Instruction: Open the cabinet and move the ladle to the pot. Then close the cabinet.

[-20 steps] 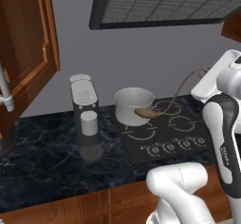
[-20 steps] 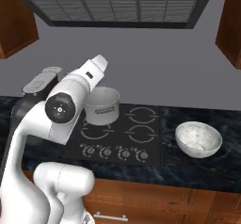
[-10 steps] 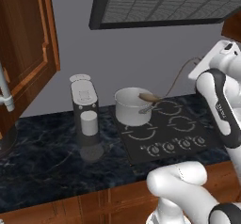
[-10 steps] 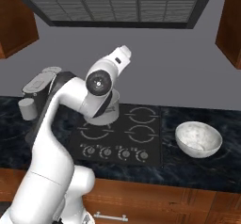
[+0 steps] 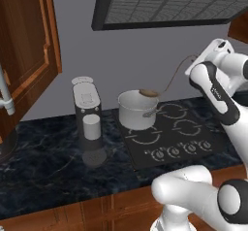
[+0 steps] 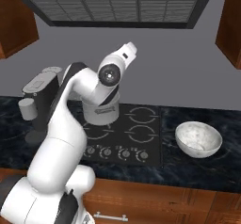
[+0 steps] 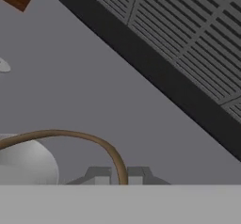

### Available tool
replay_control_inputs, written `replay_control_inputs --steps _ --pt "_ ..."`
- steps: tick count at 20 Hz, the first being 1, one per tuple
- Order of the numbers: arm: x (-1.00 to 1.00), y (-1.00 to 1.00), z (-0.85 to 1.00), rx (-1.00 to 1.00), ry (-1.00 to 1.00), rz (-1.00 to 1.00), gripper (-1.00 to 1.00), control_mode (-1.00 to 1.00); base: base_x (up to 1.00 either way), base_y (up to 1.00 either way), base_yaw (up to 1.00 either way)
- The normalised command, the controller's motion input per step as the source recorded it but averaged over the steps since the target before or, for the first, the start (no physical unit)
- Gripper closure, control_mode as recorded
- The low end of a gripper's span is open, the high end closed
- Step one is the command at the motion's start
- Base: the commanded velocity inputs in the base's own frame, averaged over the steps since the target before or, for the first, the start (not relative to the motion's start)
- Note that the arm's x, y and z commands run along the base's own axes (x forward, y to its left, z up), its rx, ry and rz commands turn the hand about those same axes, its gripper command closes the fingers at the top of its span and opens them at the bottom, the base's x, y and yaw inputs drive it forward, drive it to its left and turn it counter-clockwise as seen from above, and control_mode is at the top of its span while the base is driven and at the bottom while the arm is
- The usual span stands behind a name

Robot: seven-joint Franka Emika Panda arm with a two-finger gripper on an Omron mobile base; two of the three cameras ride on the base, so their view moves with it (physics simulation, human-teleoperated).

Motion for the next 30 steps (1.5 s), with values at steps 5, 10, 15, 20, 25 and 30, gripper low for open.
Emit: replay_control_inputs --steps 5,10,15,20,25,30 --pt "0.6 -0.08 -0.36 -0.02 -0.02 0.0 1.0 -1.0 0.0 0.0 0.0" --pt "0.49 -0.04 -0.43 -0.06 0.0 0.0 1.0 -1.0 0.0 0.0 0.0" --pt "0.43 0.0 -0.34 -0.05 -0.01 0.0 1.0 -1.0 0.0 0.0 0.0" --pt "0.47 0.0 -0.36 -0.05 0.0 0.0 1.0 -1.0 0.0 0.0 0.0" --pt "0.46 0.0 -0.34 -0.05 0.0 0.0 1.0 -1.0 0.0 0.0 0.0" --pt "0.53 0.0 -0.2 -0.04 0.0 0.0 1.0 -1.0 0.0 0.0 0.0"
